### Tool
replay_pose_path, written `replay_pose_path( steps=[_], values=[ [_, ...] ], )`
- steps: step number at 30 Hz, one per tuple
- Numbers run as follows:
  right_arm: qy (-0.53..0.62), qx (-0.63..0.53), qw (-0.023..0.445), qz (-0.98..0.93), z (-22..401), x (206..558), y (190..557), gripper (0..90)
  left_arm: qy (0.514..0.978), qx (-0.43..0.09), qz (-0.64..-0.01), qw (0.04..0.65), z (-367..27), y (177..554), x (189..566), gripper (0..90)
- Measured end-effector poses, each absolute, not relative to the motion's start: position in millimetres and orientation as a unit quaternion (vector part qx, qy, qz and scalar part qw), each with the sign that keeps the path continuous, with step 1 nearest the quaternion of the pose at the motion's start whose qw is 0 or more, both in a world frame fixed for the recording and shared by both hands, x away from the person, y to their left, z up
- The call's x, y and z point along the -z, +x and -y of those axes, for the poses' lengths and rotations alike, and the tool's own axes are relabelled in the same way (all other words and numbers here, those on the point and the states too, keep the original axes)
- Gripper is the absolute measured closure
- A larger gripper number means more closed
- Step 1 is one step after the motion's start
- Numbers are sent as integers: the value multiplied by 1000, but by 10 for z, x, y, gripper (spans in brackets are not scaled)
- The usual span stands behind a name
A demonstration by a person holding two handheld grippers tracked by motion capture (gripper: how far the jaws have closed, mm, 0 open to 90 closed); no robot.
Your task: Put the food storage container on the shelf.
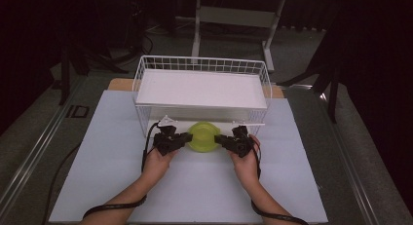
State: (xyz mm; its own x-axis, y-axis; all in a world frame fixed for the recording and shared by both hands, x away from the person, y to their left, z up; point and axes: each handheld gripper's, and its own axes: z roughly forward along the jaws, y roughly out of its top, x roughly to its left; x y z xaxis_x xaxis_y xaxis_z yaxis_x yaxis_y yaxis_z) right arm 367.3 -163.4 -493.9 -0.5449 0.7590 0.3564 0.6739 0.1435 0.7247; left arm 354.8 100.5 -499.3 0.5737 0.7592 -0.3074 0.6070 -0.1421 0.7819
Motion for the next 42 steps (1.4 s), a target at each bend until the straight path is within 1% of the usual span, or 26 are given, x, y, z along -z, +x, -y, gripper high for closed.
replay_pose_path(
  steps=[5,9,12,16,22,25,27,30,31,32,36,39,42],
  values=[
    [471,-457,61,-752,1612,4926,3691,791,747,-100,-451,478,-1000,3563,5018,783],
    [470,-457,76,-752,1584,4910,3723,778,744,-104,-448,485,-1008,3597,5016,767],
    [471,-463,73,-747,1583,4903,3756,770,737,-106,-451,491,-1031,3640,5022,756],
    [471,-463,89,-746,1553,4883,3779,749,733,-114,-451,496,-1036,3676,5025,736],
    [468,-462,137,-740,1509,4888,3805,714,727,-135,-454,497,-1008,3726,5019,698],
    [471,-473,143,-731,1509,4917,3824,705,723,-143,-452,503,-1013,3752,5037,680],
    [475,-477,146,-725,1506,4931,3836,692,720,-138,-454,506,-1018,3769,5042,674],
    [470,-472,167,-727,1488,4943,3839,681,719,-150,-450,507,-992,3772,5038,667],
    [469,-470,172,-728,1483,4951,3843,684,720,-151,-449,507,-984,3781,5034,652],
    [469,-468,171,-729,1481,4962,3853,687,719,-151,-450,508,-982,3789,5032,629],
    [475,-476,164,-722,1506,4999,3899,681,716,-150,-449,514,-967,3822,5027,611],
    [478,-472,174,-720,1490,4998,3918,645,712,-158,-458,508,-973,3861,5036,559],
    [479,-471,178,-719,1460,4984,3930,613,706,-153,-472,505,-997,3901,5057,559]
  ],
)
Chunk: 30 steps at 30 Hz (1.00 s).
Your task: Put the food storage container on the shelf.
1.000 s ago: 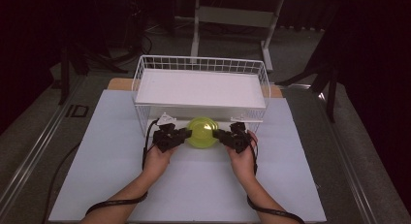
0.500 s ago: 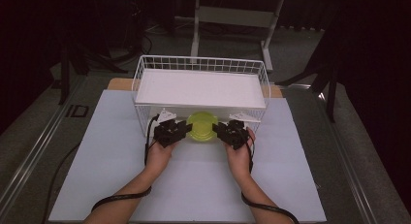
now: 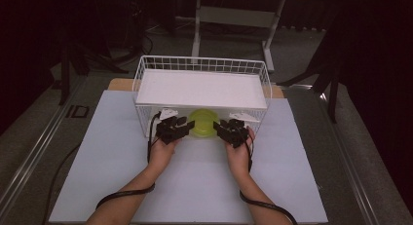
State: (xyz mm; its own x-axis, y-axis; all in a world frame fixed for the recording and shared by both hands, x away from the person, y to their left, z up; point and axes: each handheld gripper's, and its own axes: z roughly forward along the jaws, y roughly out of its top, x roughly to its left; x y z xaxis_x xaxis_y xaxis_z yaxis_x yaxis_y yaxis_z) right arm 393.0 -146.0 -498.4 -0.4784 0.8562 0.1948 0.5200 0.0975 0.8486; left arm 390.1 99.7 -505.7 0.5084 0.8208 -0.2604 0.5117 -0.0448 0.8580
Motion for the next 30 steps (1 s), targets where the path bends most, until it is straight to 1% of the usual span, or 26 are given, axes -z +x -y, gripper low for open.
replay_pose_path(
  steps=[2,4,8,12,13,16,17,18,19,20,21,23,24,27,29,30],
  values=[
    [479,-471,180,-719,1435,4974,3935,589,703,-153,-476,506,-1007,3915,5070,559],
    [479,-472,178,-718,1404,4972,3944,572,702,-157,-476,506,-1006,3919,5076,523],
    [477,-476,179,-717,1384,4976,3933,543,702,-154,-468,514,-1021,3895,5070,487],
    [462,-478,190,-722,1365,4972,3873,512,706,-158,-456,518,-1061,3853,5073,440],
    [460,-480,192,-721,1365,4970,3851,512,702,-153,-463,519,-1067,3827,5074,440],
    [456,-483,192,-723,1367,4958,3806,507,708,-154,-454,519,-1100,3786,5068,419],
    [454,-483,193,-723,1370,4950,3784,507,705,-149,-450,528,-1124,3723,5059,419],
    [453,-487,188,-722,1375,4930,3740,506,706,-149,-447,528,-1140,3689,5055,383],
    [453,-490,187,-721,1380,4921,3714,506,707,-139,-439,536,-1165,3650,5059,379],
    [453,-492,184,-720,1382,4911,3685,510,709,-127,-428,546,-1190,3612,5065,343],
    [449,-494,183,-721,1384,4908,3659,516,707,-123,-427,550,-1207,3569,5066,292],
    [444,-495,180,-725,1374,4920,3601,545,703,-112,-426,559,-1248,3487,5066,283],
    [441,-493,177,-728,1367,4932,3579,554,704,-115,-422,559,-1260,3447,5066,274],
    [440,-485,176,-735,1348,4980,3536,585,708,-133,-413,557,-1297,3331,5055,183],
    [447,-474,180,-737,1327,5009,3503,670,708,-129,-402,566,-1343,3282,5057,139],
    [451,-468,178,-739,1317,5025,3495,734,706,-125,-399,572,-1363,3260,5073,93]
  ],
)
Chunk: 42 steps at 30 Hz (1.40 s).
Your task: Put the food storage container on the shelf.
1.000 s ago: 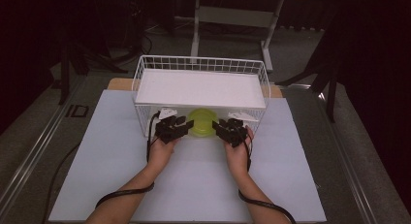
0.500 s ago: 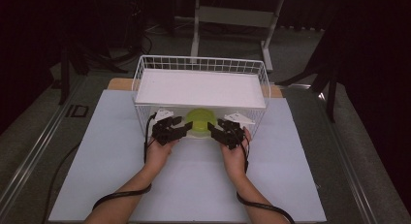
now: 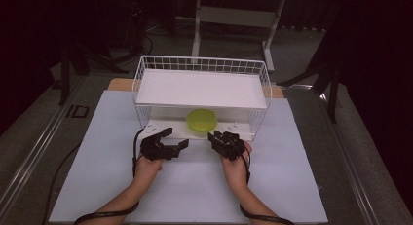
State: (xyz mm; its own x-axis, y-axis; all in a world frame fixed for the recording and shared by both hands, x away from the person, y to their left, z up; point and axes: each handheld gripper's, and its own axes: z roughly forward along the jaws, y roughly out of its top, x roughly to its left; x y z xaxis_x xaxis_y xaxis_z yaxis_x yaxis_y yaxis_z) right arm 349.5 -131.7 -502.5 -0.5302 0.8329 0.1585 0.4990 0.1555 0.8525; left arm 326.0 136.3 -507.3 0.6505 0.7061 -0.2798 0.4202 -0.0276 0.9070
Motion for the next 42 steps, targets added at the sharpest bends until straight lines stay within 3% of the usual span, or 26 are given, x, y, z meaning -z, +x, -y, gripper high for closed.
replay_pose_path(
  steps=[1,3,42],
  values=[
    [455,-462,177,-740,1306,5049,3486,813,705,-122,-398,574,-1370,3251,5086,34],
    [452,-452,178,-748,1276,5080,3481,896,709,-123,-399,569,-1392,3214,5120,13],
    [467,-439,180,-746,769,5225,3952,893,697,-157,-397,576,-1490,3113,5084,14]
  ],
)
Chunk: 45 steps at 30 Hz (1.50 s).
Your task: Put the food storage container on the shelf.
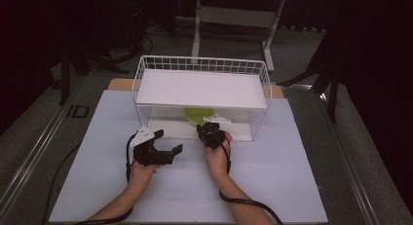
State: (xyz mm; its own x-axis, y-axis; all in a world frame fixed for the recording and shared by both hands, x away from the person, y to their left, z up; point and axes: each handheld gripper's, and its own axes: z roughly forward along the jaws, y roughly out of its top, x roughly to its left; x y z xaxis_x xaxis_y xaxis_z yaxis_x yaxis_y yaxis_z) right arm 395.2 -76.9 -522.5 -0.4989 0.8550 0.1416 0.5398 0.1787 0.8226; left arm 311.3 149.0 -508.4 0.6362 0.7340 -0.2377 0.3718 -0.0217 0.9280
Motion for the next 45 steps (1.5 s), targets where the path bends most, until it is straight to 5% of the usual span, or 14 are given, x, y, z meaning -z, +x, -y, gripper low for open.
replay_pose_path(
  steps=[16,30,45],
  values=[
    [443,-455,158,-756,965,5098,3626,778,716,-153,-378,567,-1430,3102,4981,13],
    [398,-482,134,-769,1322,4866,3307,206,719,-124,-364,579,-1514,2972,4817,14],
    [380,-498,132,-768,1678,4758,2992,174,733,-105,-345,577,-1621,2770,4870,14]
  ],
)
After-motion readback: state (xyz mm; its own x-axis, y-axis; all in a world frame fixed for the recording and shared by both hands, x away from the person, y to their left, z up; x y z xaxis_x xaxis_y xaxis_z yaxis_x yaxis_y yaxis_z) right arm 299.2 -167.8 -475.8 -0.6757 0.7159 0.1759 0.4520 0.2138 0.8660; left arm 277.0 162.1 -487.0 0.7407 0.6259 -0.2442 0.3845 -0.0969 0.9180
